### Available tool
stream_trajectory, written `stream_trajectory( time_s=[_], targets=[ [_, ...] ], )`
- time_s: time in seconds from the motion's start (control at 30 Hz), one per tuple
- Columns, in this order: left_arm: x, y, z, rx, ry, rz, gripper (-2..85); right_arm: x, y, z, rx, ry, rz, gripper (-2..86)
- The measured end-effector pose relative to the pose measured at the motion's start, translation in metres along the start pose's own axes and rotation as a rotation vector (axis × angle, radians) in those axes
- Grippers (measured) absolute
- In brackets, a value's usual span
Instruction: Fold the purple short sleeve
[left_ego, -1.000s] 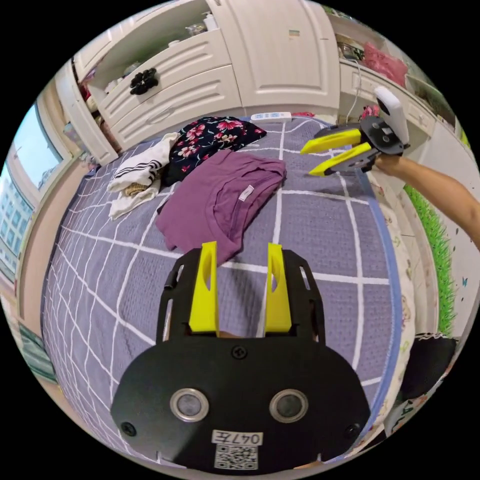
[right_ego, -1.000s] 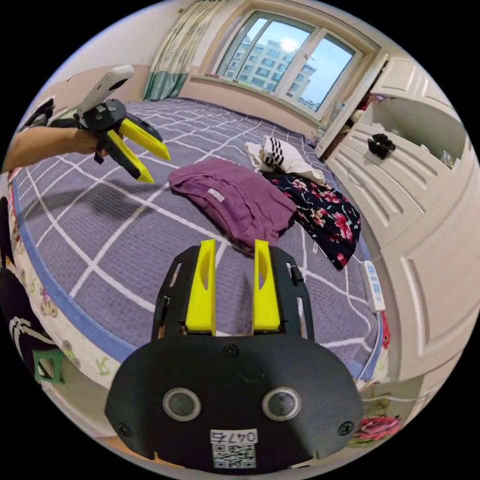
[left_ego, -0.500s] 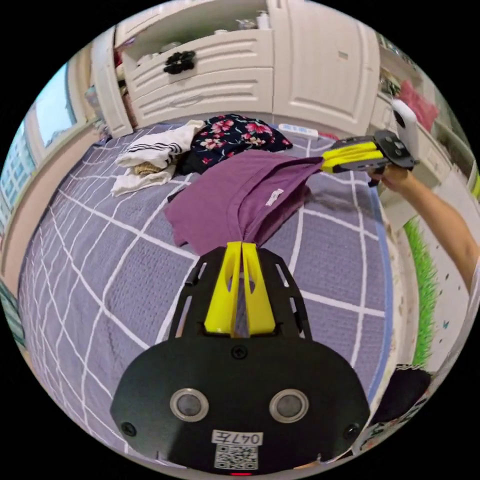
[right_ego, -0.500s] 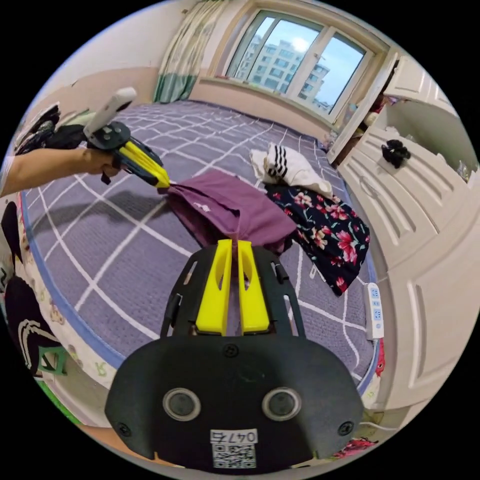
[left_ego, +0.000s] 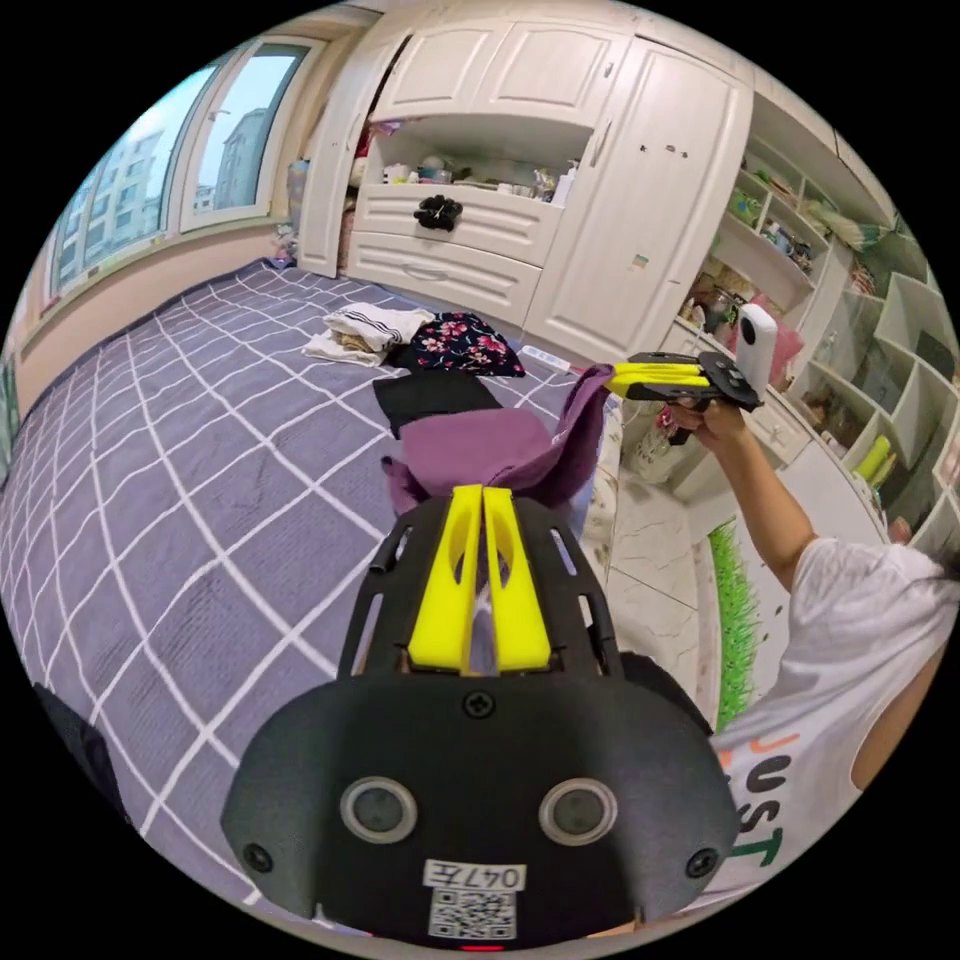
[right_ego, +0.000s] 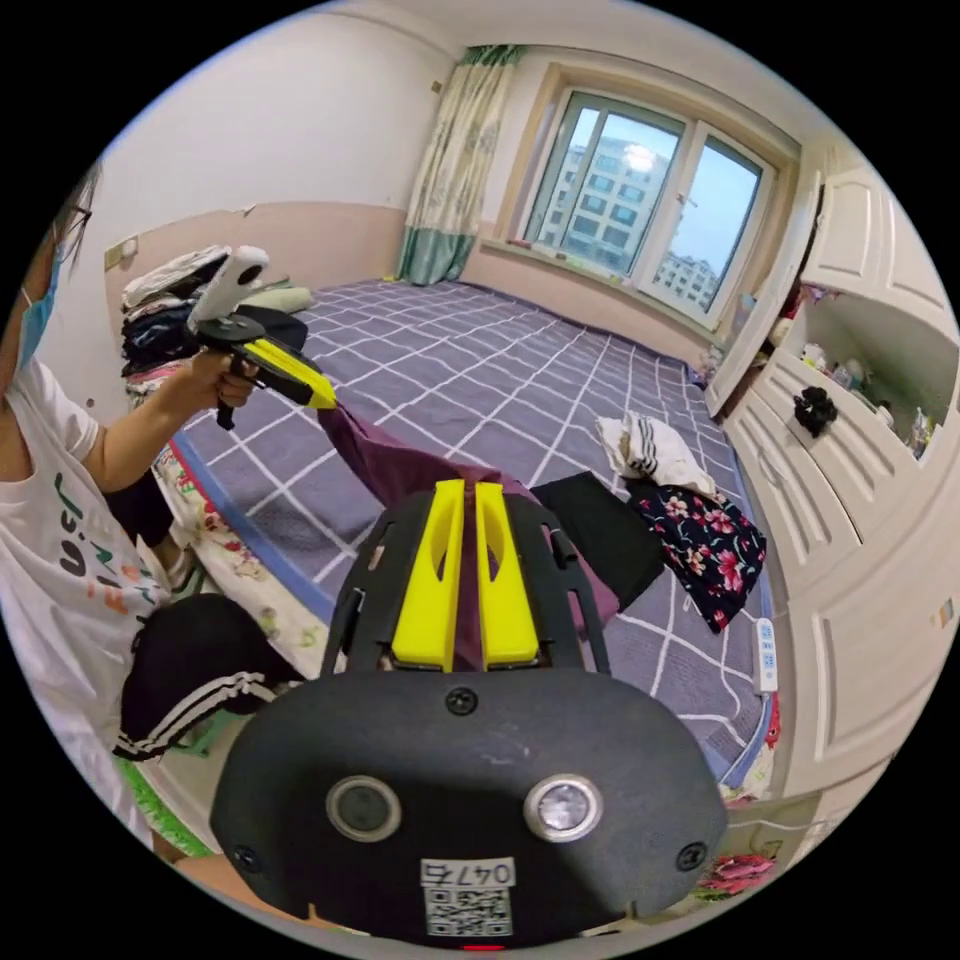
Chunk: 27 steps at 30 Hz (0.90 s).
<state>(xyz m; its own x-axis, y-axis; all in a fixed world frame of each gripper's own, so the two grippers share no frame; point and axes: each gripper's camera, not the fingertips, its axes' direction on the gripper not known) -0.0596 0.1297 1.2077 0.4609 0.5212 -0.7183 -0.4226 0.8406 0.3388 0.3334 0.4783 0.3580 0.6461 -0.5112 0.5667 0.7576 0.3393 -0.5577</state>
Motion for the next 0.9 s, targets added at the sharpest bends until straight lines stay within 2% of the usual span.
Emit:
stream_trajectory(
  time_s=[0.1, 0.17, 0.27, 0.43, 0.57, 0.67, 0.77, 0.83, 0.9],
  targets=[
    [0.005, 0.026, -0.042, -0.001, -0.090, 0.011, -0.9, -0.038, -0.021, 0.012, -0.104, -0.039, -0.042, 3.4],
    [-0.006, 0.037, -0.064, 0.011, -0.087, -0.015, -0.9, -0.057, -0.040, 0.025, -0.133, -0.068, -0.061, 3.3],
    [-0.038, 0.043, -0.100, 0.014, -0.101, -0.052, -1.0, -0.082, -0.086, 0.044, -0.105, -0.101, -0.093, 2.8],
    [-0.115, 0.001, -0.182, -0.094, -0.176, -0.095, -1.0, -0.098, -0.172, 0.068, -0.061, 0.003, -0.141, 0.7],
    [-0.130, -0.034, -0.254, -0.084, -0.268, -0.083, -0.9, -0.093, -0.217, 0.044, 0.093, -0.029, -0.076, 0.2],
    [-0.114, -0.048, -0.311, -0.050, -0.346, -0.033, -0.9, -0.109, -0.226, 0.012, 0.238, -0.022, -0.123, 0.1],
    [-0.090, -0.032, -0.346, -0.099, -0.416, 0.020, -0.9, -0.137, -0.218, -0.007, 0.306, -0.117, -0.168, 0.1],
    [-0.075, 0.002, -0.354, -0.175, -0.403, 0.033, -0.8, -0.160, -0.207, -0.006, 0.271, -0.219, -0.190, 0.1],
    [-0.072, 0.036, -0.346, -0.237, -0.384, 0.018, -0.8, -0.200, -0.186, 0.019, 0.157, -0.259, -0.241, 0.1]
  ],
)
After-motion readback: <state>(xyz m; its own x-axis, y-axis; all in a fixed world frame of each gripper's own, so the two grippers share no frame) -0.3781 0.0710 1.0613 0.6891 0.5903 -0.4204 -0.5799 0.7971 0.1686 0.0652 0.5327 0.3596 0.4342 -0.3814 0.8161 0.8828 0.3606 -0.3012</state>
